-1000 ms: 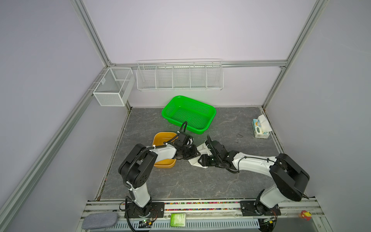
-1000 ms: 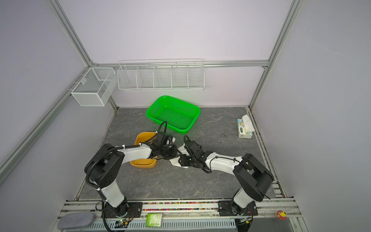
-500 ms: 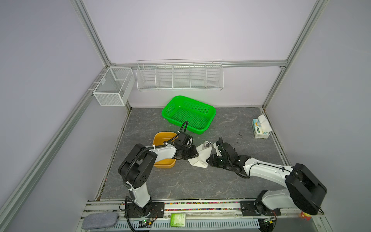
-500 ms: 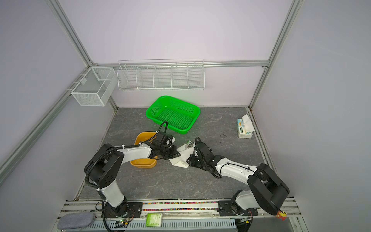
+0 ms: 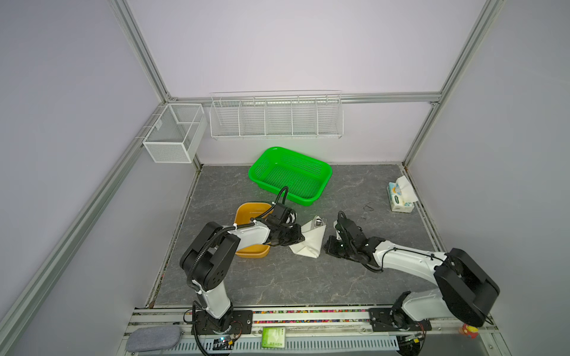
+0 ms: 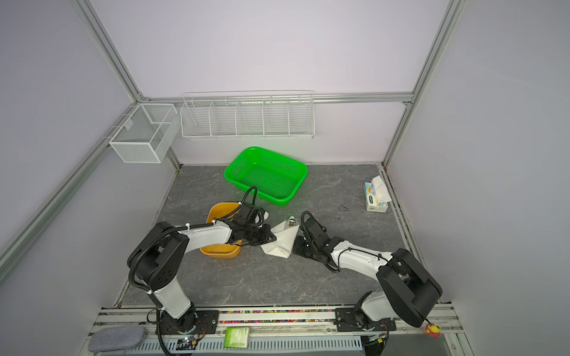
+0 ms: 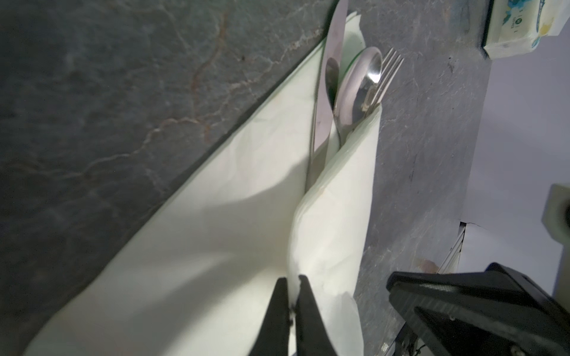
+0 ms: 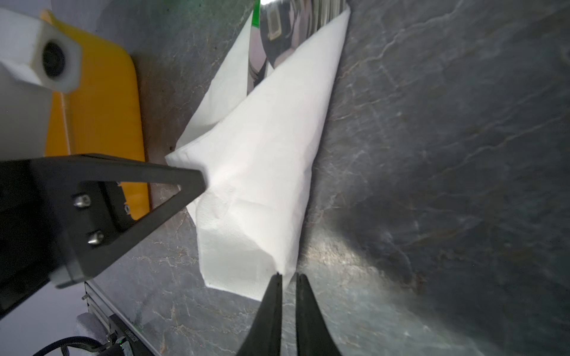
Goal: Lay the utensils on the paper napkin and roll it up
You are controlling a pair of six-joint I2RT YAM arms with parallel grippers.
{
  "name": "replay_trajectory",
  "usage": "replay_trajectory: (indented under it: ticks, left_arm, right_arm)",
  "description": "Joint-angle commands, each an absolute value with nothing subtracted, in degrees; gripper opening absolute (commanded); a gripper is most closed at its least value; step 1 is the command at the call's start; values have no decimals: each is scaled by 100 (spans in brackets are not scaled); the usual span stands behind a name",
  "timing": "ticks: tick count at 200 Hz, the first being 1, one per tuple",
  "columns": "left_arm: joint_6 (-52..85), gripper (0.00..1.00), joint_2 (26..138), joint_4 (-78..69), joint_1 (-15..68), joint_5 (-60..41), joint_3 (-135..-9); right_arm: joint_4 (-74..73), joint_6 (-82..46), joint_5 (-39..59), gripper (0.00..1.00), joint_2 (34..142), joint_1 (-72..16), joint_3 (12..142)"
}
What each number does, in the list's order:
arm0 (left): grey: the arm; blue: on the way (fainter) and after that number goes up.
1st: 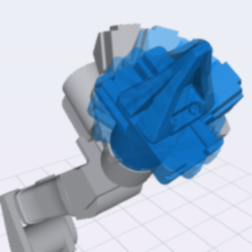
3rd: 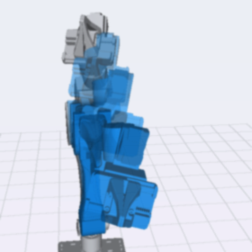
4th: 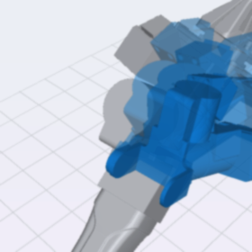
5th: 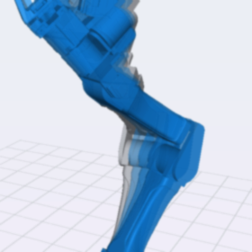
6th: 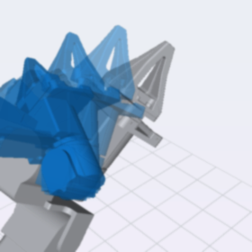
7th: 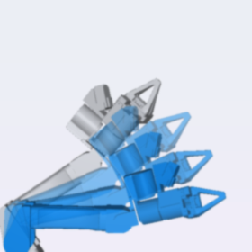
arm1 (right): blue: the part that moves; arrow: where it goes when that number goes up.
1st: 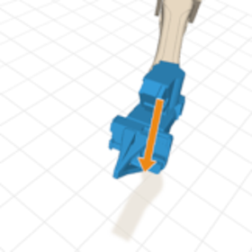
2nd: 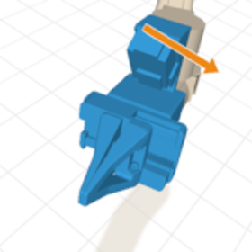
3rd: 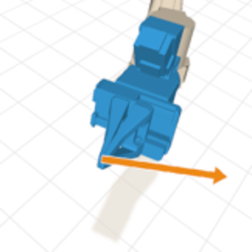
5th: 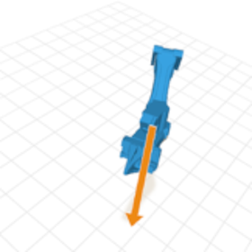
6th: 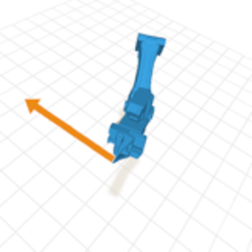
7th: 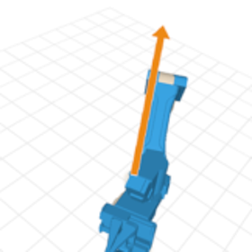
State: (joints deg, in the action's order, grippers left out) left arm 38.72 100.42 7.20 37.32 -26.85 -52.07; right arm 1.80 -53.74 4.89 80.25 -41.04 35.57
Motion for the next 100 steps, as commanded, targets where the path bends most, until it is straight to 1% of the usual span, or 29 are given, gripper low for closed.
replay_trajectory:
  ticks: [1,48,56,100]
  left_arm:
    - [3757,8,9939,695,3700,-2671,-5120]
    - [3726,8,9930,712,3700,-2671,-5124]
    - [3721,8,9927,712,3700,-2666,-5125]
    - [3727,8,9924,704,3700,-2681,-5123]
  right_arm:
    - [-112,-5354,799,14,7936,-4083,3486]
    - [-688,-5335,1464,13,8511,-4174,3728]
    - [-690,-5306,1554,11,8640,-4198,3815]
    - [-618,-5242,1520,11,9028,-4364,3862]
